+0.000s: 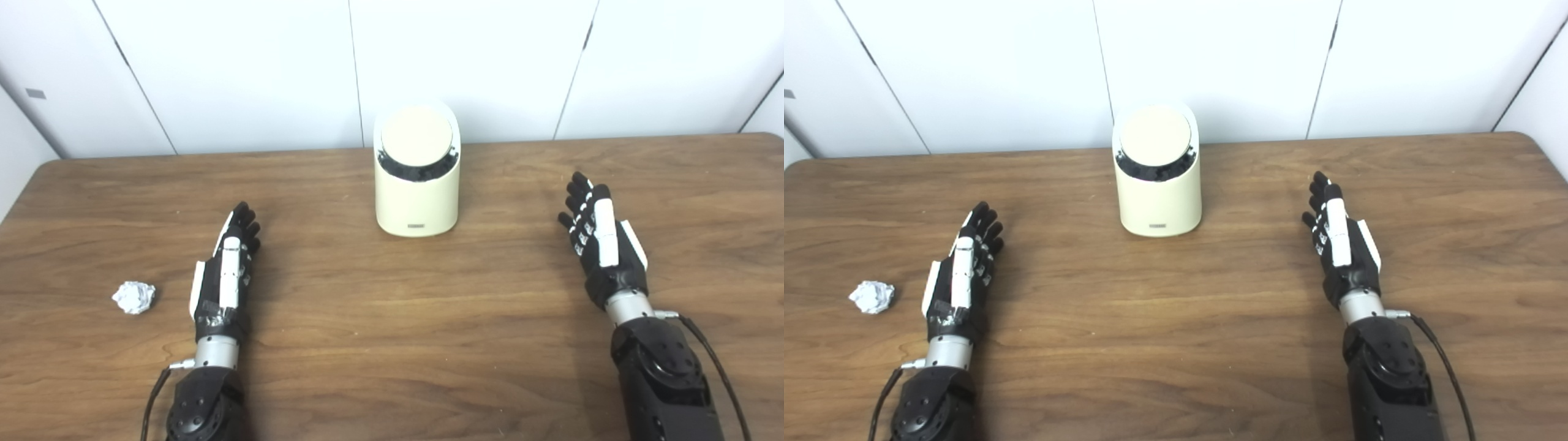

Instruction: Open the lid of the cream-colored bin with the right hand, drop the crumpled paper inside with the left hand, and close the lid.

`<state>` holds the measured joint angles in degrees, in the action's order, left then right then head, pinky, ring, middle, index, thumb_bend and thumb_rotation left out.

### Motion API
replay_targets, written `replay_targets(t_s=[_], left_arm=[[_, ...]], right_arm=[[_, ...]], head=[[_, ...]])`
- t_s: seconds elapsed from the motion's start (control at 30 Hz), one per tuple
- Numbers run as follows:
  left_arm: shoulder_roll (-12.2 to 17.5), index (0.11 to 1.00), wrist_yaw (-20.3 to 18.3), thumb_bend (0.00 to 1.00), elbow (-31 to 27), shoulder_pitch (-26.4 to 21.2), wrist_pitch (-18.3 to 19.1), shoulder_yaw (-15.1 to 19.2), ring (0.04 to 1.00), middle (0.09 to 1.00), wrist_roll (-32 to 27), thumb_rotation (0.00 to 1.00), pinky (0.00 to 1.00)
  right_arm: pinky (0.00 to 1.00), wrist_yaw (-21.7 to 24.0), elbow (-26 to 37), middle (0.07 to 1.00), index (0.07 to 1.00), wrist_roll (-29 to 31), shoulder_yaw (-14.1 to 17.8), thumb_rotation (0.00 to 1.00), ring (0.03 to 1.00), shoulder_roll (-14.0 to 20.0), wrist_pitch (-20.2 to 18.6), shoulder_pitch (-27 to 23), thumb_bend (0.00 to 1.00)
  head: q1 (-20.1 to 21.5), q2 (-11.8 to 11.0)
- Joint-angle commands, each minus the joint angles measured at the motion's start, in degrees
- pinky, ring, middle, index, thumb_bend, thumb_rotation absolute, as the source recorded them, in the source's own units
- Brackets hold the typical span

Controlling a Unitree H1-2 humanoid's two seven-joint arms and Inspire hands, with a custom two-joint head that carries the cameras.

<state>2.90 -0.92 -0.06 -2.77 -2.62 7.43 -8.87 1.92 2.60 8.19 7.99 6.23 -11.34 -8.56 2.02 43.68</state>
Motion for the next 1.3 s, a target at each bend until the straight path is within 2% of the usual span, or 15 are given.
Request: replay_targets(t_s=[0.0,0.83,1.27], left_arm=[[-0.1,0.963,-0.2,0.35,-0.9,-0.5,-1.3,-0.3,0.954,0.956,0.1,0.94,0.97],[-0.1,0.956,0.0,0.34,-1.5,-0.4,-0.7,-0.3,0.947,0.950,0.1,0.93,0.95],[-0.8,0.978,-0.1,0.41,-1.2,0.6,-1.9,-0.8,0.966,0.966,0.3,0.92,0.98]], right_arm=[[1.00,-0.2,2.3,0.979,0.958,0.4,0.4,1.00,0.997,0.3,0.5,-1.6,0.59],[1.00,-0.1,2.7,0.983,0.963,0.5,0.4,1.00,0.999,0.4,0.1,-1.5,0.59],[1.00,0.9,2.7,0.982,0.961,0.7,0.2,1.00,0.997,1.2,1.4,-0.5,0.60]], head=[[0.0,0.1],[0.1,0.3],[0.6,-4.0]])
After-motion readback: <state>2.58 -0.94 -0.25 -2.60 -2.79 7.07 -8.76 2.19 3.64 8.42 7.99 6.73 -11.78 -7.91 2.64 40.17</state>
